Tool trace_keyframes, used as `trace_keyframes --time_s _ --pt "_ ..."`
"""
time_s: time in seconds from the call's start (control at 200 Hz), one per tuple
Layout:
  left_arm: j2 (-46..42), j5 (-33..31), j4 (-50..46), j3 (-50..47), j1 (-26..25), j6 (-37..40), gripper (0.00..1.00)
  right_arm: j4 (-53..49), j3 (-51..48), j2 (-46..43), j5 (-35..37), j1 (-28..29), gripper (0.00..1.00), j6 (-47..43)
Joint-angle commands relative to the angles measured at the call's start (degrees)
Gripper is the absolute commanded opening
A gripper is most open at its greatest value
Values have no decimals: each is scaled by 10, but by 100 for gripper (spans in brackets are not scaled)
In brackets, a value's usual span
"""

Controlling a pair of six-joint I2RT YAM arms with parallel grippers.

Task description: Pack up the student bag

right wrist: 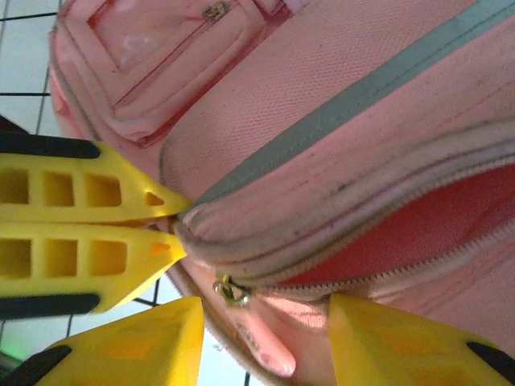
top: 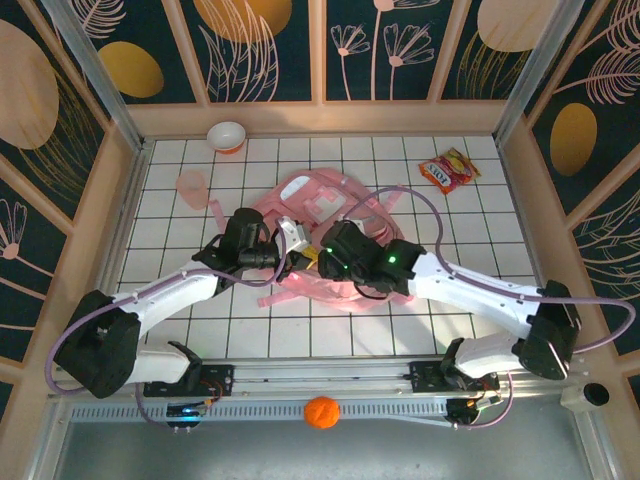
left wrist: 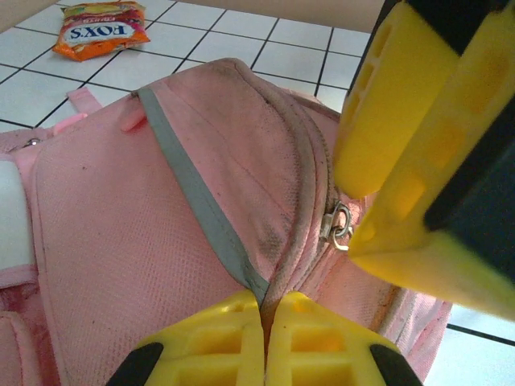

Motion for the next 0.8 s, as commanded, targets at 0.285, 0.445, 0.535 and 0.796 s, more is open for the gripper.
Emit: trace_keyframes --time_s 0.285,0.445,0.535,0.796 --pt "-7 32 9 35 -2 -12 0 -131 67 51 116 14 21 29" --pt "-8 24 1 32 -2 -6 0 -131 56 30 111 13 11 33" --pt "-9 17 -5 29 -2 -1 0 -146 52 21 109 7 7 47" --pt "-13 -22 -37 28 -2 33 0 -113 0 -30 19 -48 2 19"
